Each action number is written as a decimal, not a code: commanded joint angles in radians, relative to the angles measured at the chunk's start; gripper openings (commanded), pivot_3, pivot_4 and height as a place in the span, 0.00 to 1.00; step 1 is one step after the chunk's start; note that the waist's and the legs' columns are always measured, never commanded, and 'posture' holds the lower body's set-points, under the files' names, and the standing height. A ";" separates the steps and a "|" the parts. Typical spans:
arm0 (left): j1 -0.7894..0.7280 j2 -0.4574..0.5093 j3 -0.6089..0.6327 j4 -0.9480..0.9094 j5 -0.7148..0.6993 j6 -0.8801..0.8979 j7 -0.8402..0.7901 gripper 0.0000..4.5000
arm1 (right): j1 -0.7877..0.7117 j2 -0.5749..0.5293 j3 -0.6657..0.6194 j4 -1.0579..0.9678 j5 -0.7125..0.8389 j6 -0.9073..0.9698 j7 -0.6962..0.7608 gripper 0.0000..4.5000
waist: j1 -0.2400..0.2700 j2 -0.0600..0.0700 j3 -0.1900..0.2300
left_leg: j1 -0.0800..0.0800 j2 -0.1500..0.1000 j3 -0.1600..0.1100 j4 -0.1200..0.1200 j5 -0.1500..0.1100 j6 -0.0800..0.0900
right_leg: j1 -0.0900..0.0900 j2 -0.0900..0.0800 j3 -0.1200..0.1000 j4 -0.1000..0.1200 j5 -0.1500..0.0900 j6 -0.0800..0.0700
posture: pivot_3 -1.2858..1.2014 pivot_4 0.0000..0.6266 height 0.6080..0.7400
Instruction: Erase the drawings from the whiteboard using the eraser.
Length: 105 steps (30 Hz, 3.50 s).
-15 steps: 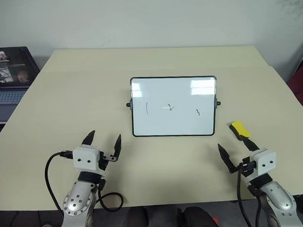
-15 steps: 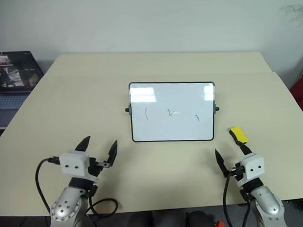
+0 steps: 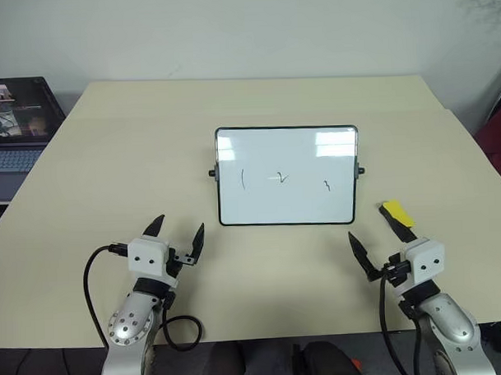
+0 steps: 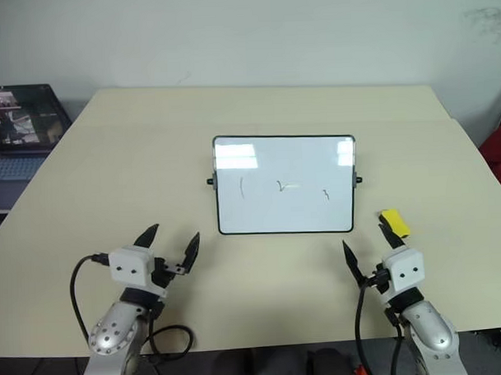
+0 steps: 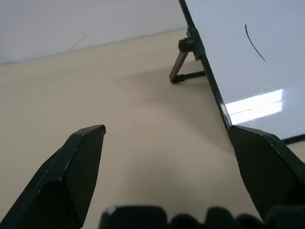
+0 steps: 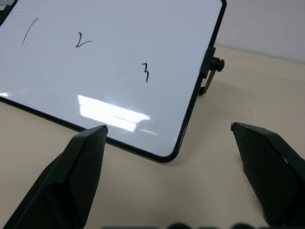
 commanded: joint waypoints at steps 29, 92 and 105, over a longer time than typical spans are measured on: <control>-0.351 0.642 -0.066 -0.405 -0.576 0.662 -0.662 1.00 | -0.336 -0.412 -0.307 0.042 0.346 0.793 0.151 1.00 | 0.003 0.006 0.004 | -0.005 0.001 0.003 0.002 0.001 0.000 | -0.006 0.006 0.003 0.002 0.000 0.000 | 0.52 0.24 1.00; -0.427 0.387 -0.305 0.063 -0.228 0.256 -0.810 1.00 | -0.719 -0.428 -0.089 0.482 0.189 0.920 0.217 1.00 | -0.001 0.007 0.005 | -0.005 0.003 0.014 0.015 0.000 0.001 | -0.013 0.010 0.018 0.016 0.000 0.001 | 0.52 0.24 1.00; -0.430 0.398 -0.289 0.067 -0.230 0.257 -0.820 1.00 | -0.731 -0.420 -0.087 0.521 0.179 0.897 0.226 0.40 | -0.001 0.007 0.005 | -0.005 0.003 0.014 0.015 0.000 0.001 | -0.013 0.010 0.018 0.016 0.000 0.001 | 0.52 0.24 1.00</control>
